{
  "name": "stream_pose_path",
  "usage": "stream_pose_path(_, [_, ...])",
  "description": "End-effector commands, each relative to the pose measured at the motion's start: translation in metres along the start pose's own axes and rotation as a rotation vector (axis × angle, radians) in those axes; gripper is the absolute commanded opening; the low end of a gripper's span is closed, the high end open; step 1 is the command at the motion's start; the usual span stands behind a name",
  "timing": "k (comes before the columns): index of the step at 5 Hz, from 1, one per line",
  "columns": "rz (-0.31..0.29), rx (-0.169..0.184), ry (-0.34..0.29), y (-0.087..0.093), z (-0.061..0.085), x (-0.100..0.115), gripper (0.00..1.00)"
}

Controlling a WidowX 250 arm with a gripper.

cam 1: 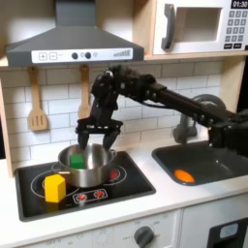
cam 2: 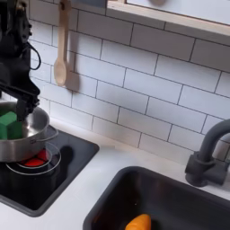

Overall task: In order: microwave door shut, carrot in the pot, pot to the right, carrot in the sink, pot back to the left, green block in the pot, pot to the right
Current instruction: 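Drag the pot to the right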

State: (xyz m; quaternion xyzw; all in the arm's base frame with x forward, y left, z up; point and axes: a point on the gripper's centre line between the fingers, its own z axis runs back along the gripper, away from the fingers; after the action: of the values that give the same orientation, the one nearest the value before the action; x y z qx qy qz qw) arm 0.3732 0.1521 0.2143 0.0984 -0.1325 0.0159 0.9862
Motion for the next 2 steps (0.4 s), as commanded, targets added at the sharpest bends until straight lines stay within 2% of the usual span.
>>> stream_pose_path(1, [0.001, -0.033, 0.061, -0.006, -0.025, 0.001, 1.0])
stream_pose_path(2, [0.017, -0.037, 0.085, -0.003, -0.036, 0.002, 1.0])
